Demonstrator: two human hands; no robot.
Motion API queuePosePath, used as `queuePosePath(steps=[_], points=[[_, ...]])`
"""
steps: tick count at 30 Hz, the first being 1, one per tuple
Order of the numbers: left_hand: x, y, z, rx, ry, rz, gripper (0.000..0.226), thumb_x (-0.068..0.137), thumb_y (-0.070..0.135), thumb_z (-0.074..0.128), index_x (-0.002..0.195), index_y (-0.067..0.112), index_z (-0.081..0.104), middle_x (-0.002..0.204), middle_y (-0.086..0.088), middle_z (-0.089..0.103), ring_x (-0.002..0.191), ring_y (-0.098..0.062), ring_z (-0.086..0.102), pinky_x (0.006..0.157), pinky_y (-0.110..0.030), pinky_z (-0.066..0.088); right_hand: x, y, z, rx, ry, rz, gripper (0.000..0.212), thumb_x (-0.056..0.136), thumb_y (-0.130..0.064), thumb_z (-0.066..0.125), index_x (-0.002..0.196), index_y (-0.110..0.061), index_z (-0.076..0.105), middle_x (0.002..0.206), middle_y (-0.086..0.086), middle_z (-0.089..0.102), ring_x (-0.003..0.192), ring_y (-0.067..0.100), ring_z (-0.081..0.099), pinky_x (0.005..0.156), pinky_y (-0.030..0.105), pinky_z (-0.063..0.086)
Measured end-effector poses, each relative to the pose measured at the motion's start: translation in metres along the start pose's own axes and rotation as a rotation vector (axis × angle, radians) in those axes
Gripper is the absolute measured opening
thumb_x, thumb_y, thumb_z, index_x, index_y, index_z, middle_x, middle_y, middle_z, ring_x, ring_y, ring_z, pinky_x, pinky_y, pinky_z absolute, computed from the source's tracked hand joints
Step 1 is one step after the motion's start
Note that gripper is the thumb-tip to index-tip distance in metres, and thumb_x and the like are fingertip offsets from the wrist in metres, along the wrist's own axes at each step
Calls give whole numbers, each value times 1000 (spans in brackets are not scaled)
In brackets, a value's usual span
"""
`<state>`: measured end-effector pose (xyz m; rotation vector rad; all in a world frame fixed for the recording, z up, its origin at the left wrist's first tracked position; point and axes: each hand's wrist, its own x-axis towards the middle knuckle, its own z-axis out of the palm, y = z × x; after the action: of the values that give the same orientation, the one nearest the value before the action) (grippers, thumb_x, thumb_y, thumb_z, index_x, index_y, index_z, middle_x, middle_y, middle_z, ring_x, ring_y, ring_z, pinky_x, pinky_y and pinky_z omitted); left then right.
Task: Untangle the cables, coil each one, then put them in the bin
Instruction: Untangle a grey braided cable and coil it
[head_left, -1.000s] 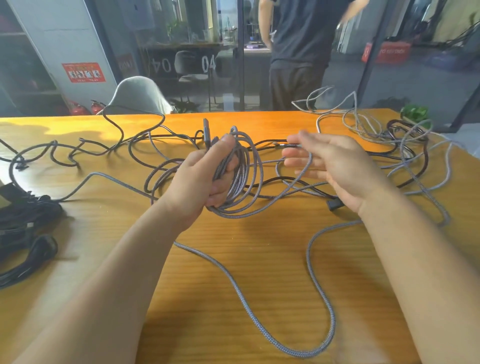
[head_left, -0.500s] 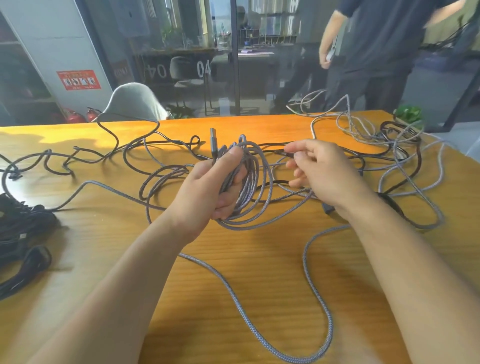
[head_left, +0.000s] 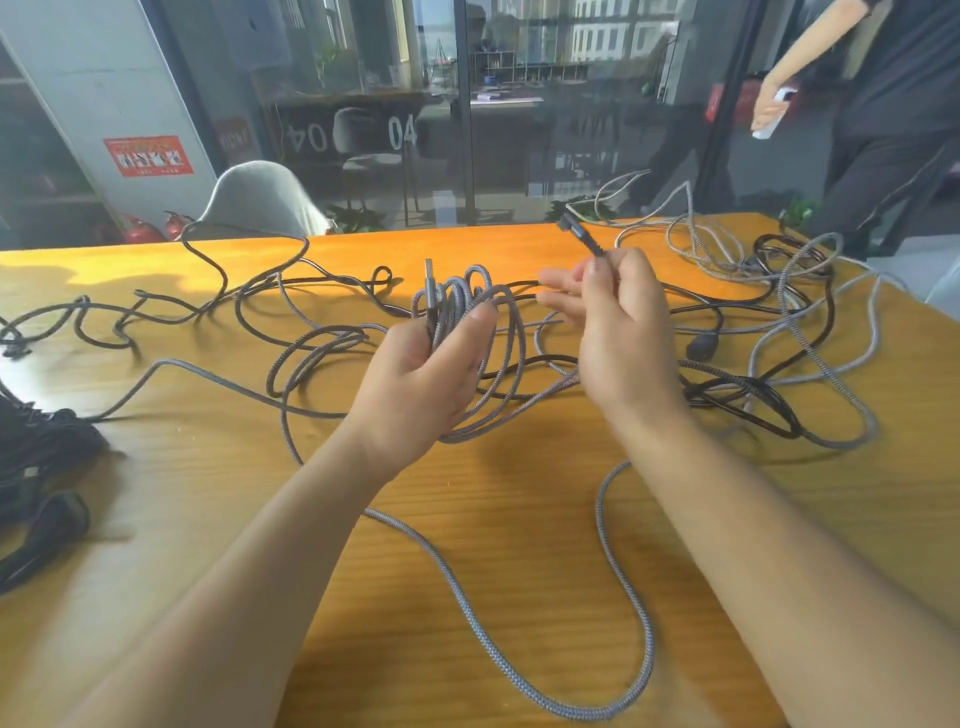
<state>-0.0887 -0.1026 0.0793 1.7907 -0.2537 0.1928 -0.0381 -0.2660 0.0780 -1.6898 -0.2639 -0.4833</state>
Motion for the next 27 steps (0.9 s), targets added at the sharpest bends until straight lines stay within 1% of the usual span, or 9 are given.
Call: queuePosePath(steps=[3,6,9,10,13,17,20,23,27], points=[[-2,-2,10,-33,-10,15,59,112,31,45,73,-13,36,55,-14,24,47,-21,19,46,-35,17,-14,-3,19,292,54,-23,24,115,-17,33,98,-16,50,116,7,74,100,16,74,88,26,56],[-4,-3,14,-167,-104,13,63,109,39,45,77,-14,37,50,-5,25,42,-18,19,42,-24,21,-17,3,26,383,35,5,23,115,-17,34,99,-13,50,118,10,74,101,20,73,86,32,57],[-5,-3,12,-261,-250,6,66,100,50,49,76,-10,37,49,-3,23,38,-16,19,41,-21,23,-14,8,23,477,-33,25,24,114,-22,34,98,-13,49,116,15,76,107,36,70,94,52,57],[-5,-3,10,-283,-287,-4,63,97,53,49,76,-5,39,48,-3,23,37,-15,19,41,-21,23,-14,7,21,510,-71,28,24,115,-22,33,98,-13,48,115,17,76,105,39,71,94,53,57],[-4,-3,1,-368,-376,-75,46,94,56,48,73,14,47,46,1,25,34,-12,18,40,-22,21,-15,2,18,560,-169,36,24,115,-18,31,97,-11,45,107,22,75,94,27,71,85,38,56],[-2,-4,-5,-429,-467,-121,44,95,56,46,72,18,50,43,5,28,32,-10,19,39,-23,19,-17,-3,16,557,-216,47,25,115,-17,32,98,-8,47,88,12,73,83,16,70,78,26,51],[-2,-4,-8,-421,-464,-134,46,95,57,46,72,18,49,43,5,28,32,-10,19,39,-26,18,-19,-6,17,486,-216,82,27,115,-20,34,97,-10,52,79,-2,64,74,11,59,68,18,46],[-2,-3,-7,-368,-403,-133,48,93,61,49,72,18,50,45,4,27,35,-12,18,40,-27,16,-20,-5,20,432,-148,113,29,114,-19,37,91,-16,53,77,-10,51,73,9,46,69,23,38],[-1,0,0,-253,-223,-103,55,94,62,53,72,13,52,48,1,28,40,-16,20,43,-31,14,-21,-2,23,379,-61,104,29,112,-29,37,89,-20,51,81,-9,48,81,13,43,78,33,36]])
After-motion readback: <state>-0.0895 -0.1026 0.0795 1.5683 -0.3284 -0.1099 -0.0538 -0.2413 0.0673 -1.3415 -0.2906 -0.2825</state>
